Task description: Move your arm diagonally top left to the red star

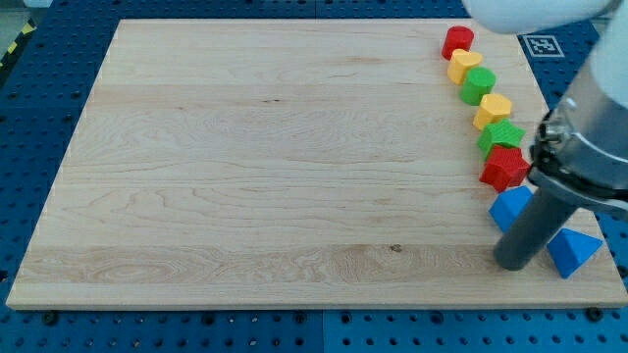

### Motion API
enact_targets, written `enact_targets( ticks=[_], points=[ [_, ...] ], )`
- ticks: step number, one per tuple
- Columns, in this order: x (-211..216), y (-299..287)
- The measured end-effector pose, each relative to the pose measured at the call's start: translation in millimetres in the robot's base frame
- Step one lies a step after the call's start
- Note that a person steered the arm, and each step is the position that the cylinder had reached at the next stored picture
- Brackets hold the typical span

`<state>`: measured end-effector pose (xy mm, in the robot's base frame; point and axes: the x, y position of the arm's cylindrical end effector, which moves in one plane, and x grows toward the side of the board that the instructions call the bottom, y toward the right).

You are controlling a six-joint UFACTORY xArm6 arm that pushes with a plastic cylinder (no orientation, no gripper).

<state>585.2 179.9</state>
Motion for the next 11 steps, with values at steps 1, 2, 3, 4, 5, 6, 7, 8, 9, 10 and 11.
enact_targets(
  ticks=[1,2,3,4,5,6,7,8,9,10,11],
  points=[
    [-18.5,-15.7],
    [-41.1,-15.7],
    [-41.1,-15.7],
    [-41.1,-6.7],
    [-41.1,10.3],
    [-41.2,26.8],
    [-41.1,27.5],
    [-41.1,12.2],
    [-59.9,-25.0],
    [-117.4,-56.9],
    [-190.3,-76.7]
  ],
)
